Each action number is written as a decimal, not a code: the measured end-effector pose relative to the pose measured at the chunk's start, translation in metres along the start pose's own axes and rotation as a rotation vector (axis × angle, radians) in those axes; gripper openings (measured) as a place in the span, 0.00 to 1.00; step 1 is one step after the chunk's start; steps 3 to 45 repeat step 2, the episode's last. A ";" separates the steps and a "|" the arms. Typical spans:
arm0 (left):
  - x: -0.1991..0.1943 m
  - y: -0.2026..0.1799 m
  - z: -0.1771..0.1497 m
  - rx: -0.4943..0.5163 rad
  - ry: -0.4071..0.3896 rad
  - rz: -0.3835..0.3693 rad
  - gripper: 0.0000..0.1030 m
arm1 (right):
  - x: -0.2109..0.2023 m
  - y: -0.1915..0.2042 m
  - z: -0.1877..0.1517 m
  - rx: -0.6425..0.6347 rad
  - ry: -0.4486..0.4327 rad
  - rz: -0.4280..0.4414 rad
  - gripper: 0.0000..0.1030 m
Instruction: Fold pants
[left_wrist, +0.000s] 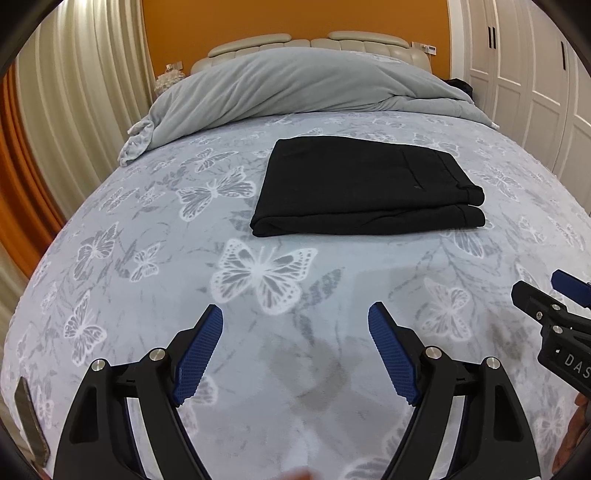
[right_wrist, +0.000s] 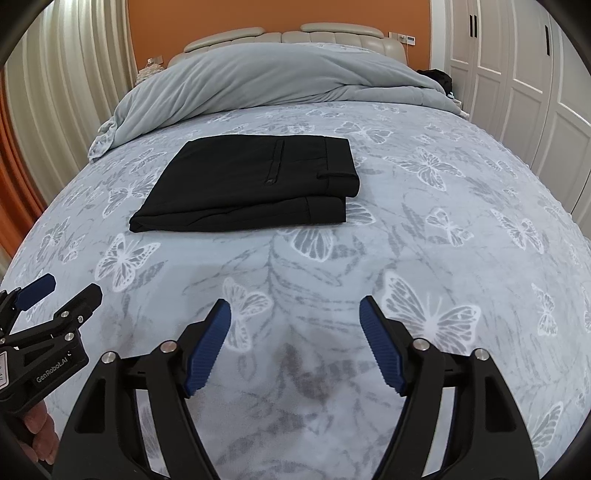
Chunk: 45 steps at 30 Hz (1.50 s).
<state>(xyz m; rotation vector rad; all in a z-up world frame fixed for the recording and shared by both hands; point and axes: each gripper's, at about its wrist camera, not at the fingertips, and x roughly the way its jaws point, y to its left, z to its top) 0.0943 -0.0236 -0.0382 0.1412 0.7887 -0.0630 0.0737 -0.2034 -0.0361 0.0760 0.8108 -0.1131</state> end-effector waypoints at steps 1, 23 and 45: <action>0.000 0.000 0.000 0.001 0.002 0.000 0.76 | 0.000 0.000 0.000 -0.003 0.000 0.001 0.70; 0.000 -0.001 -0.001 -0.002 0.003 -0.001 0.76 | -0.001 0.000 -0.001 -0.006 -0.002 0.001 0.70; 0.000 -0.001 -0.001 -0.002 0.003 -0.001 0.76 | -0.001 0.000 -0.001 -0.006 -0.002 0.001 0.70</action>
